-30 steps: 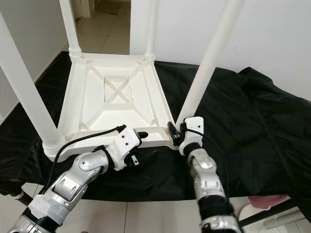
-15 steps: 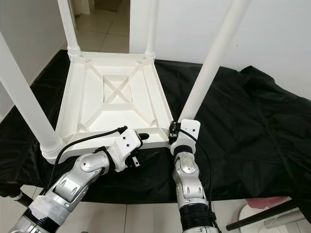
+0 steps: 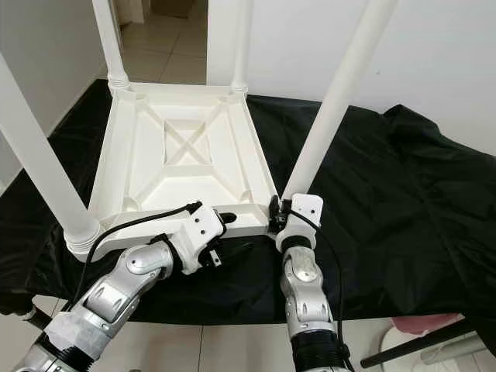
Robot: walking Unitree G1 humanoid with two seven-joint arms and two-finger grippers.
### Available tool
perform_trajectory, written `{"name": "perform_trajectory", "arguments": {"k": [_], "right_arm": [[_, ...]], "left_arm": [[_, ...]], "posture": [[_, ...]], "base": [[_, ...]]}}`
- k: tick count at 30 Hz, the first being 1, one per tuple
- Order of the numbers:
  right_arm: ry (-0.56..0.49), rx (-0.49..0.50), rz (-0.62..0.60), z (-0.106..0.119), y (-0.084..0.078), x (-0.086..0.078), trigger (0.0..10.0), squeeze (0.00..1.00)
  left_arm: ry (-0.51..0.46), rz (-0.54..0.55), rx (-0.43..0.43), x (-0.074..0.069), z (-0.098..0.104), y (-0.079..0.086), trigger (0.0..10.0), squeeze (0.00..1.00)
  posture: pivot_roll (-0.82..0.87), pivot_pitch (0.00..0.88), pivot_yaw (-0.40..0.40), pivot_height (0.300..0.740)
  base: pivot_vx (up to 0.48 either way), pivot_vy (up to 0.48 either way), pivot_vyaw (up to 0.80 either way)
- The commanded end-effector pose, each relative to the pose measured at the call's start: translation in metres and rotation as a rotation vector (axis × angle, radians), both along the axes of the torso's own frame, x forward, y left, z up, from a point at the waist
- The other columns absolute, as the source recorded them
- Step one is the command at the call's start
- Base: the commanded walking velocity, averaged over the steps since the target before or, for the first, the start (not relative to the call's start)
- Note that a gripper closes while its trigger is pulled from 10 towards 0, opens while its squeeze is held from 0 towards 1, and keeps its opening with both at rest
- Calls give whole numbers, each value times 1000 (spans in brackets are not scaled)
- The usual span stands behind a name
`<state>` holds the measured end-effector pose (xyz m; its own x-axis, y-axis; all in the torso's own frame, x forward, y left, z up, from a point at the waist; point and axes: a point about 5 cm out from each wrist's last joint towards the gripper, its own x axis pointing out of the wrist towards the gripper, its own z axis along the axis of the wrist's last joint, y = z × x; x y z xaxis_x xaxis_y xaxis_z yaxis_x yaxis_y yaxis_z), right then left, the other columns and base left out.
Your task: Building children table
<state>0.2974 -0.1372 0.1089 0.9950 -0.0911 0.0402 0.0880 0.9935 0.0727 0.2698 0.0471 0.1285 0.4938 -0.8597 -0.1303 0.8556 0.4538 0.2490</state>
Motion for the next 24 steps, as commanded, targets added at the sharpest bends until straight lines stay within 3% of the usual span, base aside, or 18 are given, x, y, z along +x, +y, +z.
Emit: {"name": "perform_trajectory", "arguments": {"k": [1, 12, 15, 16, 17, 24], "right_arm": [[2, 8, 9, -3, -1, -2, 10000, 1000], [-106, 1, 179, -3, -30, -7, 10000, 1000], [-117, 8, 299, 1, -34, -2, 10000, 1000], [-109, 17, 371, 2, -33, 1, 10000, 196], [-111, -6, 430, 4, -32, 2, 10000, 0], [-74, -70, 538, 3, -36, 13, 10000, 0]], "left_arm": [[6, -54, 14, -4, 0, -4, 10000, 0], [5, -47, 12, -2, 1, -4, 10000, 0], [4, -47, 9, 0, 1, -5, 10000, 0], [3, -48, 7, 0, 2, -6, 10000, 0], [2, -49, 7, 1, 2, -6, 10000, 0], [-4, -44, 8, 4, 3, -6, 10000, 0]], "posture": [[19, 0, -94, 740], [4, 0, -95, 740], [-2, 0, -89, 740], [-4, 0, -88, 740], [-4, 0, -89, 740], [-2, 0, -89, 740]], "base": [[0, 0, 0], [0, 0, 0], [0, 0, 0], [0, 0, 0], [0, 0, 0], [0, 0, 0]]}}
